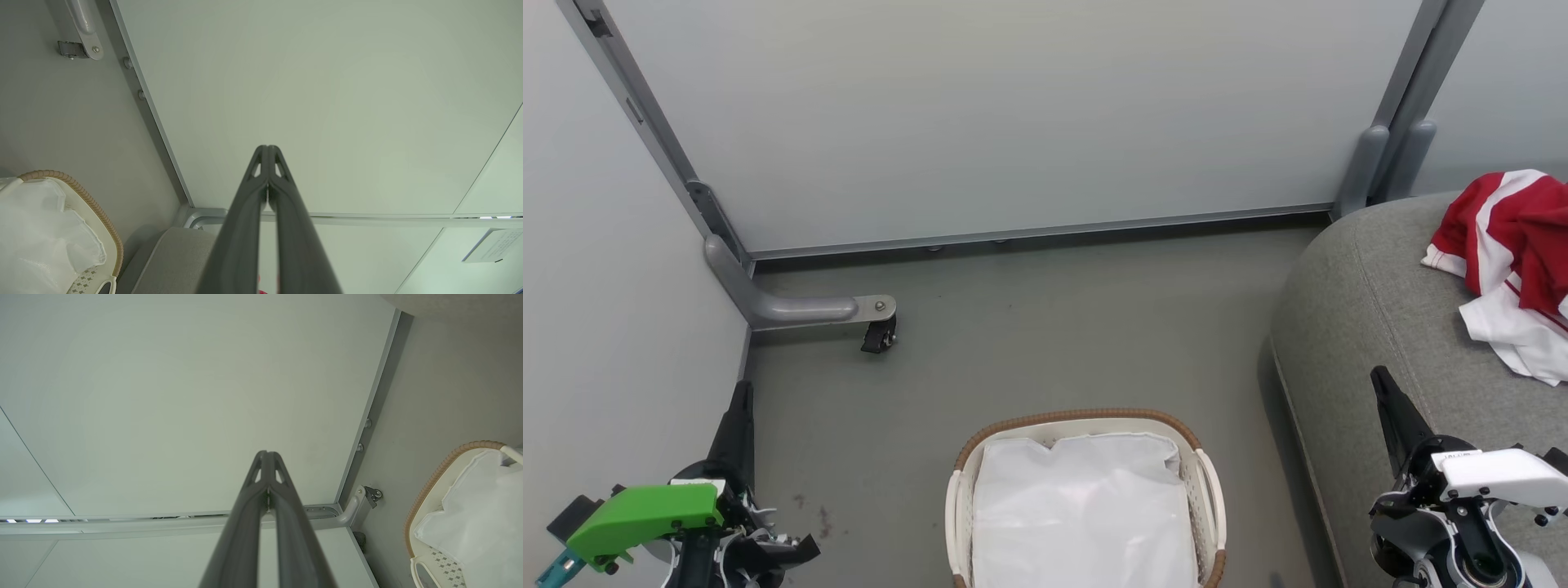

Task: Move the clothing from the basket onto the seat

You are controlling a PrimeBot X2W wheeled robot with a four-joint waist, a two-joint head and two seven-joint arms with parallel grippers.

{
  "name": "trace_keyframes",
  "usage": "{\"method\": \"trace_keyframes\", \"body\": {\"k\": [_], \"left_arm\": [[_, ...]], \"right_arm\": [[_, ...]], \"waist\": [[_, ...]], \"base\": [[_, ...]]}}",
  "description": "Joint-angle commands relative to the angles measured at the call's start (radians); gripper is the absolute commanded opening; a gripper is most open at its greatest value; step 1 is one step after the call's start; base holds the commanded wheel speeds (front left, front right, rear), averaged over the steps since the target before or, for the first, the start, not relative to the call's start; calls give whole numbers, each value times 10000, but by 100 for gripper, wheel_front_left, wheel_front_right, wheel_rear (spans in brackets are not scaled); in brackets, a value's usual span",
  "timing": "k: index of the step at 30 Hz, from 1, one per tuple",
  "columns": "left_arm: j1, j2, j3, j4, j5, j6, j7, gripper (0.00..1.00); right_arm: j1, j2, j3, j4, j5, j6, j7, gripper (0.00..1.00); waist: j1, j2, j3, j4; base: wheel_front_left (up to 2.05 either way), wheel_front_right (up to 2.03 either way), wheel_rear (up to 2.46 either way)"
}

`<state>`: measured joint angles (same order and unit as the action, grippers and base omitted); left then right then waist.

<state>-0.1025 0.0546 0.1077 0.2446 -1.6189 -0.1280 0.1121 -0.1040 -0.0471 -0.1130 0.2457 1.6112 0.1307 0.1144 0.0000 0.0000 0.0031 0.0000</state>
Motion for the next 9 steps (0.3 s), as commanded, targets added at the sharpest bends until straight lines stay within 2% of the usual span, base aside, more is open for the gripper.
{"method": "trace_keyframes", "body": {"k": [1,9], "left_arm": [[-108,7,43,-11,31,-50,-9,0],[-109,3,49,-11,40,-50,1,0]], "right_arm": [[-85,-60,-22,-30,35,0,30,0],[-85,-60,-21,-30,35,0,29,0]], "waist": [[0,0,0,0],[0,0,0,0]], "base": [[0,0,0],[0,0,0]]}}
